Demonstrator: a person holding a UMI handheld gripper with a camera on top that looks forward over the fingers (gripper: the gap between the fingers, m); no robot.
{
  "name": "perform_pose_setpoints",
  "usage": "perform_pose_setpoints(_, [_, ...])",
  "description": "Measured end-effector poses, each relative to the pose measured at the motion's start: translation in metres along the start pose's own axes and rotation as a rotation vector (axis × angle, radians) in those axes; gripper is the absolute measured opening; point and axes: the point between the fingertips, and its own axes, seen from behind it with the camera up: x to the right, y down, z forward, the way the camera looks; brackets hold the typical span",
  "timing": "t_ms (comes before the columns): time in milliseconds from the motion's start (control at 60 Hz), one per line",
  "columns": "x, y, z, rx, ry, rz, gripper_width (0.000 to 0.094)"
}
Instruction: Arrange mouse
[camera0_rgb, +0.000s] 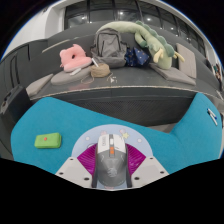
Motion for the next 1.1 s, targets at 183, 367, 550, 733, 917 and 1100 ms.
perform_pose_setpoints(183, [0.003, 0.007, -0.004, -0.018, 0.037, -0.05, 0.0807])
perform_pose_setpoints(367, [0.03, -0.026, -0.066, 0.035, 0.08, -0.008, 0.0852])
perform_pose_setpoints(550, [0.067, -0.019, -0.163, 0.006, 0.045, 0.008, 0.0853])
perform_pose_setpoints(733, [0.12, 0.031, -0.243, -0.039, 0.072, -0.011, 0.0852])
perform_pose_setpoints(917, [0.162, 0.071, -0.291, -0.055, 0.107, -0.015, 0.0854])
perform_pose_setpoints(1100, [0.185, 0.093, -0.311, -0.06, 0.103, -0.012, 0.0855])
